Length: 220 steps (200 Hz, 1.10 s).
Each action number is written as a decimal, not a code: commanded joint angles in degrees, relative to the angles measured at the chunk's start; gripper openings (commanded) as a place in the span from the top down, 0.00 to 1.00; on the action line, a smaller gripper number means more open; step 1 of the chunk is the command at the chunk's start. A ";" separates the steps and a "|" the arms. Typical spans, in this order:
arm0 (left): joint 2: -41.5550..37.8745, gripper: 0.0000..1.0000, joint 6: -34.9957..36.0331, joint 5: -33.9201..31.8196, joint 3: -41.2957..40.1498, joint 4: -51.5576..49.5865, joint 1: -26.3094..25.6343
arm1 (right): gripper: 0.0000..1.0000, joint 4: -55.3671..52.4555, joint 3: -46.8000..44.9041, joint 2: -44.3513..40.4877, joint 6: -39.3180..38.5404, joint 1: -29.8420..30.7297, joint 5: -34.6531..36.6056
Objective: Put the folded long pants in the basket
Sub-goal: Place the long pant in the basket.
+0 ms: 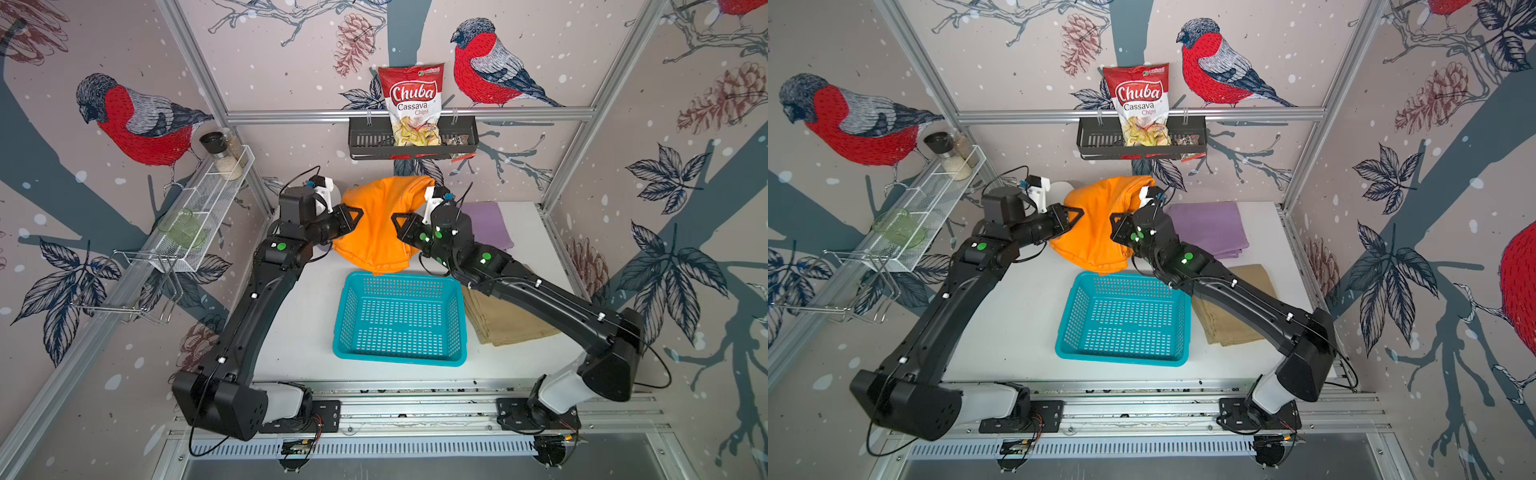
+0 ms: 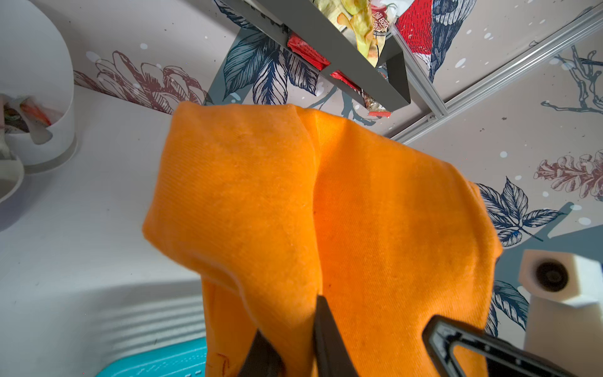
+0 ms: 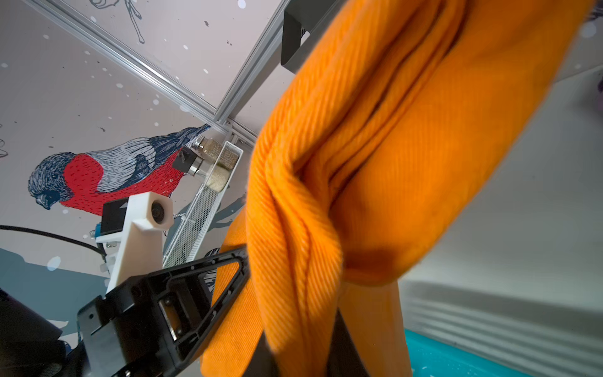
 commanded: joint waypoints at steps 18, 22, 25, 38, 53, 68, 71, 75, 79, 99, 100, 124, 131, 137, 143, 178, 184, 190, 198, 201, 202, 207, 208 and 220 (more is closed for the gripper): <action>-6.28 1.00 0.76 1.26 -6.25 0.17 -0.12 | 1.00 3.98 -7.33 -3.82 7.86 4.67 1.05; -7.04 1.00 0.71 1.29 -7.32 0.03 -0.10 | 1.00 3.67 -8.02 -4.12 8.30 5.18 1.11; -7.65 1.00 0.57 1.23 -8.18 -0.11 -0.08 | 1.00 3.40 -8.45 -4.29 8.63 5.44 1.13; -10.15 1.00 0.06 1.10 -11.63 -0.48 -0.12 | 1.00 2.17 -10.69 -5.01 9.98 6.43 0.91; -12.67 1.00 -1.05 1.83 -15.85 -0.23 -0.18 | 1.00 1.08 -13.81 -6.39 11.97 7.43 1.23; -14.54 1.00 -2.29 2.98 -19.69 0.13 -0.36 | 1.00 0.73 -17.62 -8.13 14.65 8.40 1.89; -14.87 1.00 -2.49 3.10 -20.39 0.21 -0.45 | 1.00 0.76 -18.39 -8.57 15.26 8.61 1.99; -15.22 1.00 -2.75 3.08 -21.24 0.22 -0.64 | 1.00 0.85 -19.44 -9.00 15.98 8.91 2.10; -15.66 1.00 -2.93 2.98 -22.06 0.32 -0.93 | 1.00 0.89 -20.46 -9.38 16.72 9.24 2.17; -17.26 1.00 -4.00 2.28 -26.49 0.56 -2.94 | 1.00 -0.77 -23.75 -10.81 19.98 10.27 2.80; -17.31 1.00 -4.07 2.22 -26.65 0.57 -3.02 | 1.00 -0.88 -23.87 -10.84 20.13 10.30 2.82; -17.88 1.00 -4.71 0.74 -30.06 0.59 -6.03 | 1.00 -2.57 -27.91 -12.52 24.39 10.51 3.03; -17.88 1.00 -4.68 0.24 -30.87 0.65 -6.71 | 1.00 -3.45 -29.02 -13.08 25.71 10.53 3.60; -17.88 1.00 -4.79 -0.27 -31.69 0.78 -7.24 | 1.00 -4.64 -30.01 -13.47 27.21 10.49 4.16; -17.80 1.00 -4.79 -0.92 -32.56 1.13 -7.85 | 1.00 -5.28 -31.13 -14.13 28.39 10.36 4.59; -16.02 1.00 -5.51 -2.24 -37.52 4.66 -10.48 | 1.00 -5.99 -37.97 -18.22 32.49 8.07 6.13; -15.38 1.00 -5.52 -2.54 -38.10 5.03 -11.08 | 1.00 -6.38 -38.54 -18.41 32.63 7.70 6.48; -14.68 1.00 -5.57 -2.67 -38.60 5.44 -11.66 | 1.00 -7.18 -38.95 -18.55 32.88 7.41 6.75; -13.76 1.00 -5.50 -2.88 -39.15 5.94 -12.36 | 1.00 -8.22 -39.43 -18.60 33.20 7.17 6.99; -13.44 1.00 -5.52 -2.86 -39.32 6.09 -12.61 | 1.00 -8.30 -39.66 -18.62 33.21 7.12 7.04; -13.33 1.00 -5.54 -2.90 -39.35 6.11 -12.74 | 1.00 -8.34 -39.73 -18.61 33.21 7.10 7.04; -12.78 1.00 -5.56 -3.01 -39.73 6.22 -13.14 | 1.00 -8.32 -40.16 -18.61 33.27 6.96 6.90; -12.65 1.00 -5.60 -3.02 -39.78 6.26 -13.22 | 1.00 -8.35 -40.29 -18.60 33.28 6.89 6.84; -11.75 1.00 -5.66 -3.27 -40.45 6.55 -14.19 | 1.00 -8.06 -41.33 -18.38 33.96 6.31 5.78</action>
